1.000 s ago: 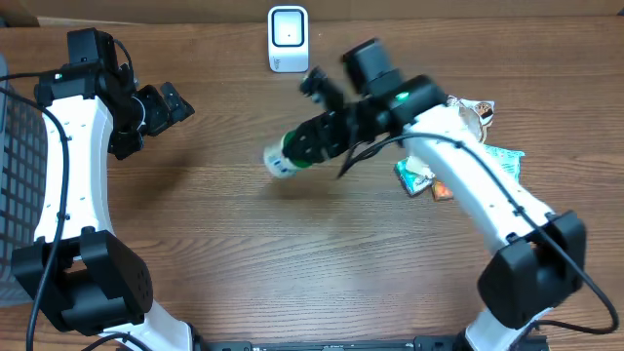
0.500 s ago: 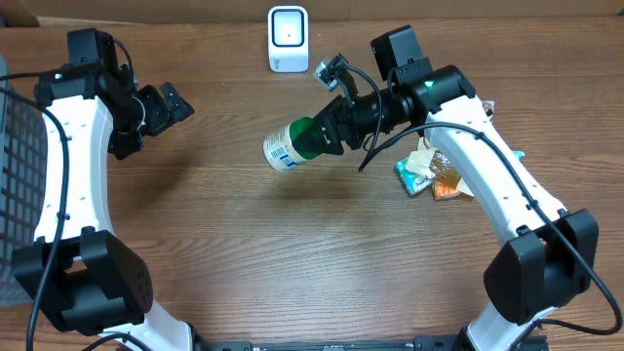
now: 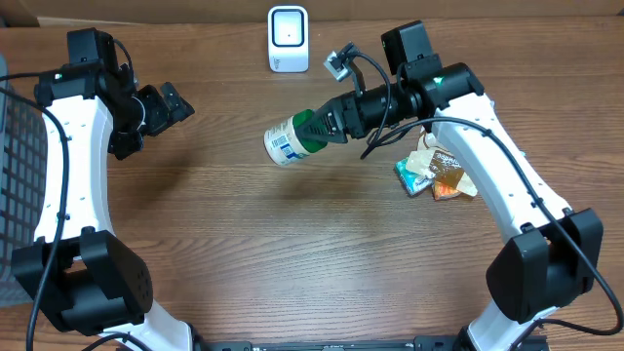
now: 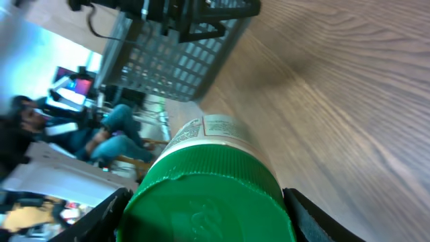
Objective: Scan the item barcode
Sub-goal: 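Lift the jar and tilt it sideways, label facing left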
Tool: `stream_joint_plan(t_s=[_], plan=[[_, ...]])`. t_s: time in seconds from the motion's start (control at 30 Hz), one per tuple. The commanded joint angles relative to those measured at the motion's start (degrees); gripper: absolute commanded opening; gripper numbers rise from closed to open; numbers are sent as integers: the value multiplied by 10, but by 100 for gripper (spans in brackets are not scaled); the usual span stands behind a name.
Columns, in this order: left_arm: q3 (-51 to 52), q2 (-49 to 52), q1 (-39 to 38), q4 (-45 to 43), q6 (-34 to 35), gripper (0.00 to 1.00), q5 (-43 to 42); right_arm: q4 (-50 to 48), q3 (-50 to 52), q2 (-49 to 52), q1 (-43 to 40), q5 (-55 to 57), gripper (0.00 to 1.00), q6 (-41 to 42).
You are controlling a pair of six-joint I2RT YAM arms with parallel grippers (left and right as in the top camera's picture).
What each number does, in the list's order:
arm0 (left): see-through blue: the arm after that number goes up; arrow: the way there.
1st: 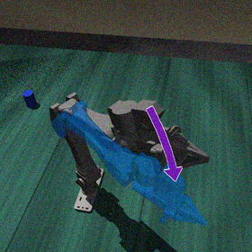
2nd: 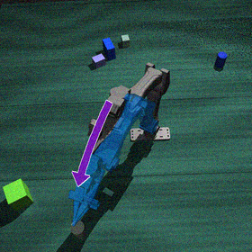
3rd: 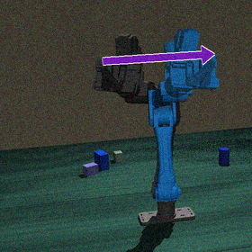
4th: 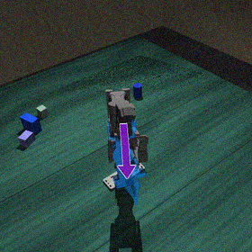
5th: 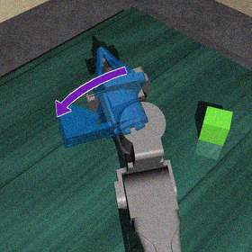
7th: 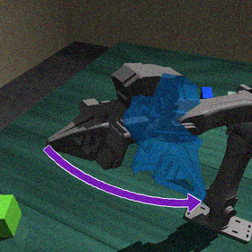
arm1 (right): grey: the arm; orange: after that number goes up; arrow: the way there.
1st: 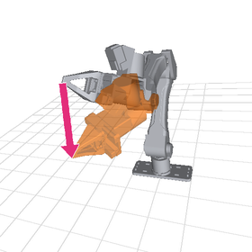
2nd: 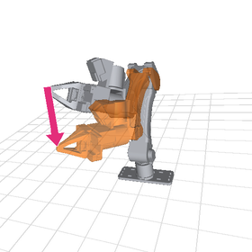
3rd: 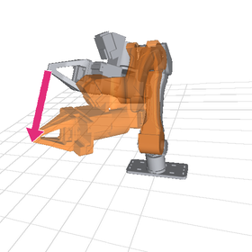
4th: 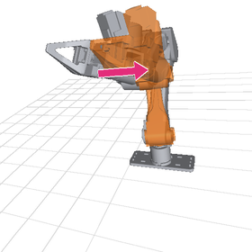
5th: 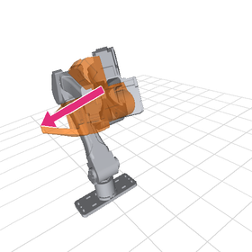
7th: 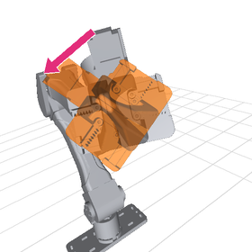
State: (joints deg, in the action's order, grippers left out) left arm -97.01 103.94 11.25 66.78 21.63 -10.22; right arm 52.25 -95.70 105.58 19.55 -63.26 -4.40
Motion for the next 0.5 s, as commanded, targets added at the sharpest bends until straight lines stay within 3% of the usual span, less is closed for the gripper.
stream_joint_plan(t_s=[0.0, 0.47], plan=[[-6, -2, -5, 0, -4, 100, 3, 0, -18, -17, -17, -51, 41, 30], [-6, -2, -7, 0, -4, 100, 3, 23, -18, -17, -28, -66, 41, 30]])
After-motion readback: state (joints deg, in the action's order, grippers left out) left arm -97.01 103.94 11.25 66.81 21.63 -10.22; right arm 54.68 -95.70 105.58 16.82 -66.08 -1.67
